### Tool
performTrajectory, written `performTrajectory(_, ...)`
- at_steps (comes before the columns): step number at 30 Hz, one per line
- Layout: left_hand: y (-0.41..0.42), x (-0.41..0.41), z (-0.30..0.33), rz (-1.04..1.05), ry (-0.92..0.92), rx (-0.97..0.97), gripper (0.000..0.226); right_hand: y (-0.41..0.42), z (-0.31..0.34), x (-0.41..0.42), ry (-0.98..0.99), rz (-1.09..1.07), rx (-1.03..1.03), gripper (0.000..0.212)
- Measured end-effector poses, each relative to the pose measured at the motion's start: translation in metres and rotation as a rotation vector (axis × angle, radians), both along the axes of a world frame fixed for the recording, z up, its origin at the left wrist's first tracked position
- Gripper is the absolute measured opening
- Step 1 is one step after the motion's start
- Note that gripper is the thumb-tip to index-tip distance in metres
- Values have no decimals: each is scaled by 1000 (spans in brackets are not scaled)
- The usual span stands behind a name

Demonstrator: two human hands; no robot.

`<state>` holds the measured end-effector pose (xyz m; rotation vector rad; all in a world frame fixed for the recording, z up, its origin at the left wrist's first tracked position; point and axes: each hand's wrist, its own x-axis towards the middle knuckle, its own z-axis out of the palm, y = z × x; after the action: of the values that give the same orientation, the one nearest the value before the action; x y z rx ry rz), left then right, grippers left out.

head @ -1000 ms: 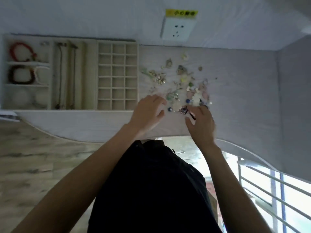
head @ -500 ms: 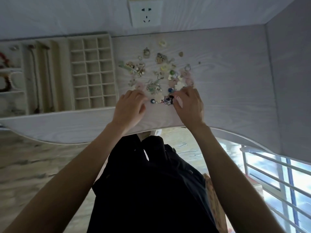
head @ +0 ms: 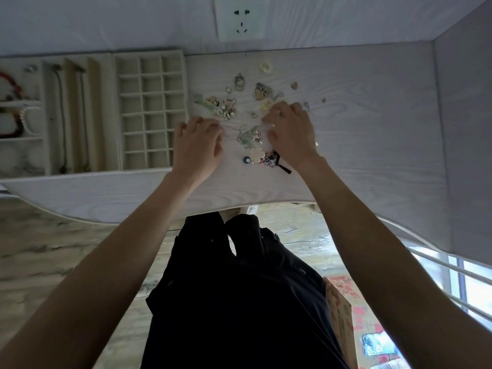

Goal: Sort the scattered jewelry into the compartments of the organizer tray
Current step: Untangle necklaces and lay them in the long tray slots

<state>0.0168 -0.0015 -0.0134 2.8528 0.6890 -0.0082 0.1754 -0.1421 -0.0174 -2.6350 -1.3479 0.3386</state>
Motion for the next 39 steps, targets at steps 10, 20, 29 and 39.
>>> performTrajectory(10,4,30,1,21,20,54,20,0,-5,-4,-54,-73,49,20)
performTrajectory(20,-1,53,7,-107,454,175,34,7,-5,-31,39,143,131,17)
performTrajectory(29,-9,40,5,-80,328,156,34,-17,-6,-3,14,-33,138,17)
performTrajectory(39,4,30,23,212,-292,-770,7,-3,1,-7,122,-43,239,29)
